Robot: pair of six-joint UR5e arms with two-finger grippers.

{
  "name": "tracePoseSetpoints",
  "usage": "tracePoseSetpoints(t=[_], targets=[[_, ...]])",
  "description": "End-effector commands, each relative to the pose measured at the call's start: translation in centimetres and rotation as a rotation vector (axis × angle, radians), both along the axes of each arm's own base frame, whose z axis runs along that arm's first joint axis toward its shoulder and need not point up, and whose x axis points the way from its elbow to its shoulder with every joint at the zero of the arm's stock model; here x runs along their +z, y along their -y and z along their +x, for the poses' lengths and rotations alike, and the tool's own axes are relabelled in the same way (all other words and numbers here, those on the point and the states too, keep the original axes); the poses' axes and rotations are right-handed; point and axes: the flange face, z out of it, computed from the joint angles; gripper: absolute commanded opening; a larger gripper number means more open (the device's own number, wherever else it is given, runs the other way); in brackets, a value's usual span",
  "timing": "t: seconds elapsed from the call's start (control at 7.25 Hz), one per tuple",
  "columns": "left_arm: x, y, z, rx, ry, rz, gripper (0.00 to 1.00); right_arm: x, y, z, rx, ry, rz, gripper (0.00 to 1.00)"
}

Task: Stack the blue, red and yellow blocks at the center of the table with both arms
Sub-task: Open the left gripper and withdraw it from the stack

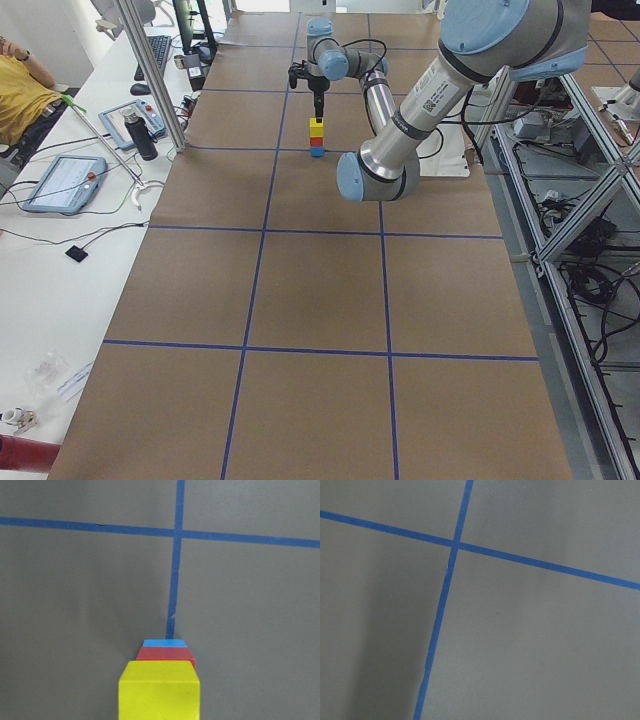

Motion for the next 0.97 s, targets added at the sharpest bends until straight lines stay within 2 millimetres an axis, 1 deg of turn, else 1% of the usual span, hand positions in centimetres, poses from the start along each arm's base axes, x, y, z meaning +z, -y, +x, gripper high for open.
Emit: tracePoseSetpoints(t=[0.0,0.14,0.28,0.41,0.55,0.69,0.83], targets=[[2.9,-0.5,-12.4,0.053,0.031,0.116,1.00,0.0,0.0,0.0,-0.002,0.000,0.001,0.99],[6.4,0.6,-18.0,0.075,0.072,0.195,1.00,0.0,0.0,0.0,-0.002,0.000,0.001,0.99],[12.4,2.8,-23.9,0.127,0.132,0.233,1.00,0.0,0.0,0.0,-0.003,0.000,0.002,0.99],[18.6,5.4,-31.9,0.218,0.153,0.270,1.00,0.0,0.0,0.0,-0.004,0.000,0.003,0.99],[25.6,6.6,-41.1,0.242,0.156,0.259,1.00,0.0,0.0,0.0,-0.005,0.000,0.004,0.99],[31.8,7.4,-48.3,0.290,0.190,0.277,1.00,0.1,-0.1,0.0,-0.005,0.000,0.002,0.99],[36.8,7.7,-53.4,0.331,0.205,0.280,1.00,0.0,0.0,0.0,-0.004,0.000,0.003,0.99]])
